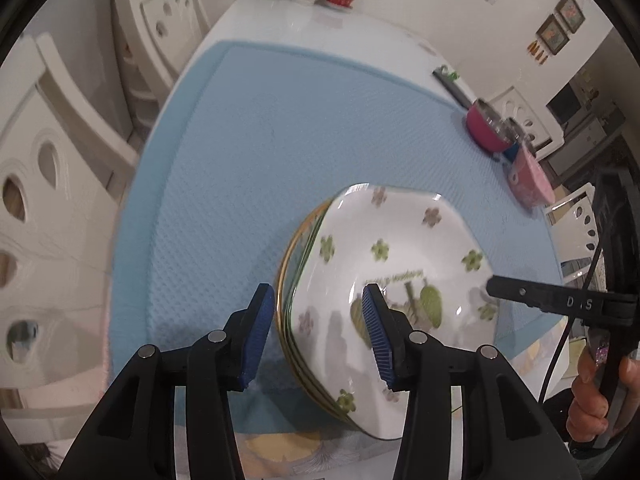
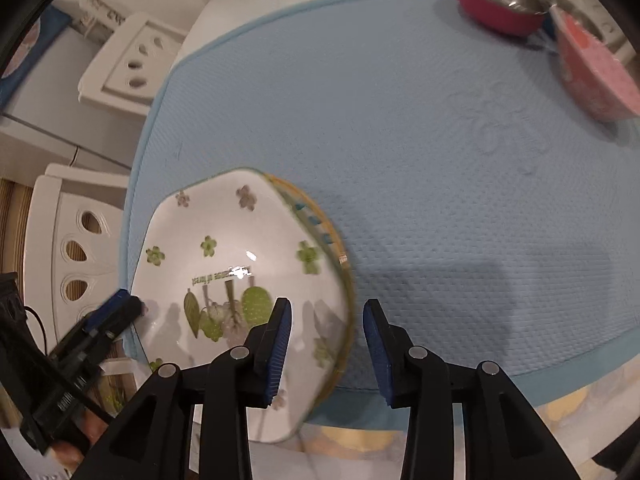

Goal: Organize plates and bowls
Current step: 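Lower the smaller forest plate onto the stack and open the right gripper, then move the right gripper to the pink cartoon-print bowl rim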

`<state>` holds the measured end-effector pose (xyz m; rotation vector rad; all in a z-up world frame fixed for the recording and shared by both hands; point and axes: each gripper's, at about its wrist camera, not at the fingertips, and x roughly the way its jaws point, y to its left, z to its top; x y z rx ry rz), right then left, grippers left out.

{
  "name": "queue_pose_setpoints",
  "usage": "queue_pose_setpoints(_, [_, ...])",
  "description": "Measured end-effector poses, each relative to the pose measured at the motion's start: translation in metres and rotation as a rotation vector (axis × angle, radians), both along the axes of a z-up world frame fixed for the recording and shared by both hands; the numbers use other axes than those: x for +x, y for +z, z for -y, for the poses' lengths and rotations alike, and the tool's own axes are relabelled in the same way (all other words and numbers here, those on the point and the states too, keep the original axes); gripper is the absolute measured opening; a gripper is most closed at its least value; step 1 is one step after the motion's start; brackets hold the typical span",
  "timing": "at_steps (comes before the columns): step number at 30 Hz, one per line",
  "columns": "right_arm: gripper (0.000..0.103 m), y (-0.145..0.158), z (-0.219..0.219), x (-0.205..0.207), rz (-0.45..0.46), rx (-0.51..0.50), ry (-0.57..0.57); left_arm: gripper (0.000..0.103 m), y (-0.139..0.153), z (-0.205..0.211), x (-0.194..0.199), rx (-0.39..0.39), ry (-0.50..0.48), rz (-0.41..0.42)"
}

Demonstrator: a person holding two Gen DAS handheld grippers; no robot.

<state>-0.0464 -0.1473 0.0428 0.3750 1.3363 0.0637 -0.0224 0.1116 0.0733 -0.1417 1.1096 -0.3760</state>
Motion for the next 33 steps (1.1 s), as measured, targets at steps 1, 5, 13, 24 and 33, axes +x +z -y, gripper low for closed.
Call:
queue_pose_setpoints(1, [0.037,0.006,0.007,-0.005,0.021,-0.005,-0.008,0.042,0.007,0.002,0.001,-0.001,-0.006,0.018])
queue_pose_setpoints(5, [0.037,0.025,0.036,-0.023,0.096,0.013,-0.063,0.042,0.031,0.021,0.01,-0.011,-0.046,0.081])
queue_pose_setpoints(13, [0.038,0.047,0.109,-0.046,0.231,0.062,-0.202,0.045,0.068,0.115,0.02,-0.039,-0.189,0.146])
queue_pose_setpoints(24, [0.057,0.061,0.267,-0.039,0.294,0.078,-0.332,0.062,0.079,0.274,0.047,-0.122,-0.258,0.135])
queue_pose_setpoints(33, [0.057,0.036,0.361,0.004,0.251,0.056,-0.324,0.062,0.047,0.361,0.08,-0.155,-0.239,0.07])
